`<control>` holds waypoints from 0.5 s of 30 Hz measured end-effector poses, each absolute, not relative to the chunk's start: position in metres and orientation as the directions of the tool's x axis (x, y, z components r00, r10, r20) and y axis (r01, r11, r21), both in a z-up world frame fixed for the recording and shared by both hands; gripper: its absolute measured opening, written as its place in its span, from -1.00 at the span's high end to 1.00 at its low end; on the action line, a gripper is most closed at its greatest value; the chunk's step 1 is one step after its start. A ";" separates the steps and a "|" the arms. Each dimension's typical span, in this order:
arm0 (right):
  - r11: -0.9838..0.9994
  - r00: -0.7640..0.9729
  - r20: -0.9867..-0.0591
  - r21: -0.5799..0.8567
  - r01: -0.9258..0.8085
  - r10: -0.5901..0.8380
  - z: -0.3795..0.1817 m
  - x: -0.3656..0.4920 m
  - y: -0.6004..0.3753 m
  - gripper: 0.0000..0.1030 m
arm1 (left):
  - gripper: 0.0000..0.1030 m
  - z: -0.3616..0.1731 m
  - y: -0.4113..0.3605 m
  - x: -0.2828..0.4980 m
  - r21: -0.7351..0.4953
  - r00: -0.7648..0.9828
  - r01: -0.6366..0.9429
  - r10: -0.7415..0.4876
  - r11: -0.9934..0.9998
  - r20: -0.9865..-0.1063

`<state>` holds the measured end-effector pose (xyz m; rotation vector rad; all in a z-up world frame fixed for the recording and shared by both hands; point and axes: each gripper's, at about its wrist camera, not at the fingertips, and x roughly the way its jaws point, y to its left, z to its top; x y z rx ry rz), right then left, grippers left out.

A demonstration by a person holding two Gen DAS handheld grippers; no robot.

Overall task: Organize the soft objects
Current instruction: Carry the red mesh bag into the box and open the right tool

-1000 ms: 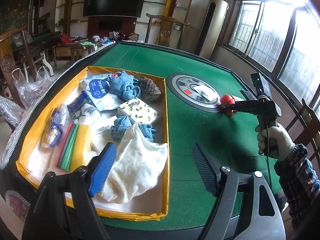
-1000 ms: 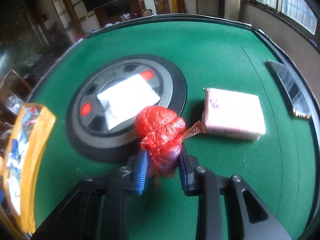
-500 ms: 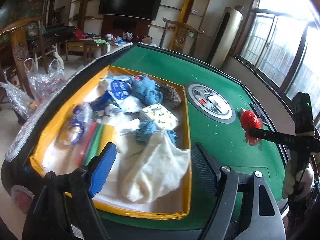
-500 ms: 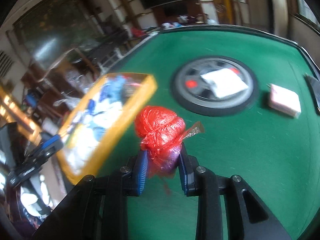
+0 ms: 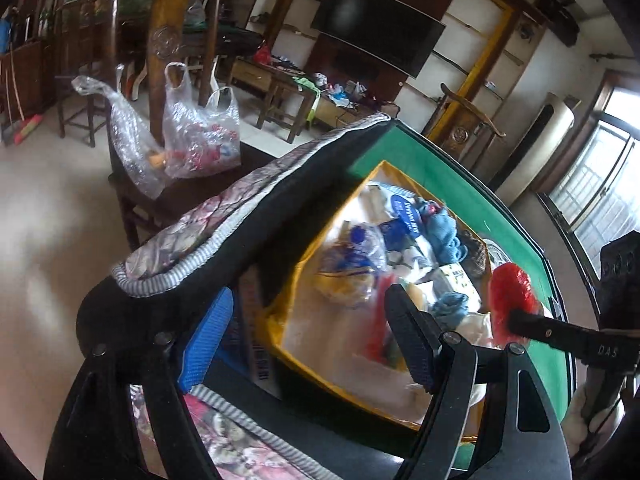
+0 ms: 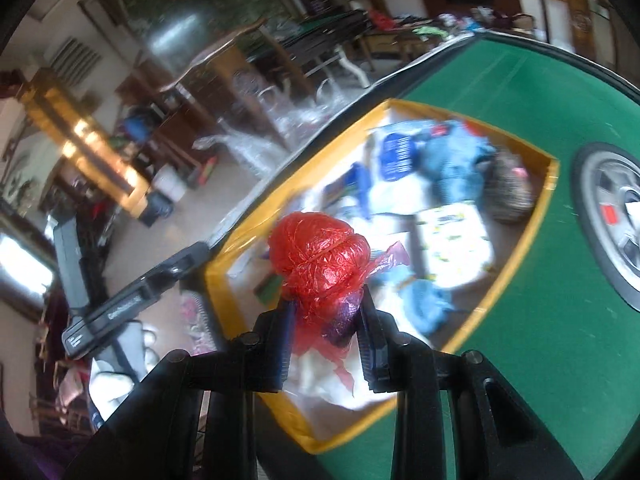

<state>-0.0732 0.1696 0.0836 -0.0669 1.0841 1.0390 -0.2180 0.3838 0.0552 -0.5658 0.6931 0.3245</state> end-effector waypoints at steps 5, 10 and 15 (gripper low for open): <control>0.515 -0.014 -0.785 0.420 -0.747 0.619 0.062 -0.088 0.208 0.50 | -0.52 0.048 0.391 -0.215 -0.395 0.731 -0.449 0.076 0.801 -0.678; 0.545 -0.011 -0.829 0.378 -0.748 0.560 0.044 -0.092 0.224 0.50 | -0.52 0.044 0.388 -0.211 -0.402 0.735 -0.430 0.055 0.808 -0.676; 0.669 0.149 -0.860 0.259 -0.697 0.488 0.045 -0.072 0.218 0.50 | -0.52 0.044 0.382 -0.209 -0.404 0.735 -0.416 0.040 0.815 -0.677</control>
